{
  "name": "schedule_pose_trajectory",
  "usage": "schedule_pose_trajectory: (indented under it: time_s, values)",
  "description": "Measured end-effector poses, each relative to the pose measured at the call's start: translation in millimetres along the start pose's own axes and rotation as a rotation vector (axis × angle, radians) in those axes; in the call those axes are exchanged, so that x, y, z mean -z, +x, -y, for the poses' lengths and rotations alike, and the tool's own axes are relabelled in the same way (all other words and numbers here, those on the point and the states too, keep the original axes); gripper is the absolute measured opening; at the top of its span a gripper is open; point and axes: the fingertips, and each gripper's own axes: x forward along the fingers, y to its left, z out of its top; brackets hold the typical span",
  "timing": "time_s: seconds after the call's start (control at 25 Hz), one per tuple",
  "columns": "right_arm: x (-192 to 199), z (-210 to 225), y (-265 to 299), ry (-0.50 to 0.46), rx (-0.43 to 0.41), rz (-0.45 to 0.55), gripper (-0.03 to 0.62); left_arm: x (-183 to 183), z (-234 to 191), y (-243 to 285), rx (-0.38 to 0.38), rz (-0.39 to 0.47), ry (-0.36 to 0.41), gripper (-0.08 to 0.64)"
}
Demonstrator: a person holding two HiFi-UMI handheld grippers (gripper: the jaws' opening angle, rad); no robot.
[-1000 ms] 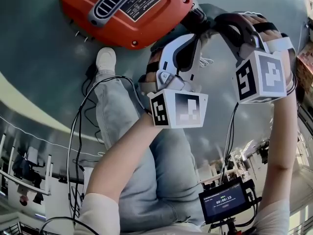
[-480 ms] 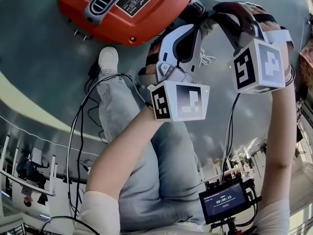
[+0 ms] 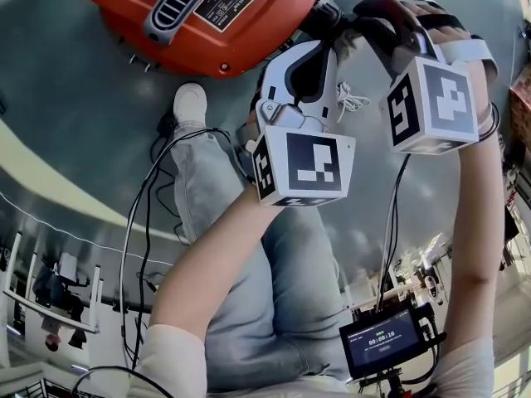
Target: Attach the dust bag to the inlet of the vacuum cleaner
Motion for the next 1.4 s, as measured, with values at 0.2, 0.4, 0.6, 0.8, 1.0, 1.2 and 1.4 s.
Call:
schedule_pose_trajectory:
  time_s: [0.2,0.4,0.6,0.8,1.0,1.2,1.4]
  values:
    - [17,24,25,0.035,-0.025,0.022,0.020,-9,-16,33,0.000,0.006,0.008,0.011]
    - [21,27,29,0.067,0.012,-0.017,0.020,-9,-15,39,0.014,0.038,-0.020,0.012]
    - [19,22,31,0.085,0.006,-0.012,0.021,-7,-13,36,0.045,-0.030,0.038,0.012]
    - [23,31,20,0.256,0.050,0.030,0.026,-7,-15,21,0.081,-0.074,0.080,0.014]
    - [26,33,-9,0.333,0.116,0.053,0.026,-6,-10,-5,0.107,-0.107,0.126,0.014]
    - [19,27,-53,0.452,0.270,0.067,0.026,-22,2,-29,0.150,-0.129,0.202,0.014]
    - [15,10,-134,0.719,0.408,0.141,0.026,-61,30,-61,0.219,-0.095,0.306,0.014]
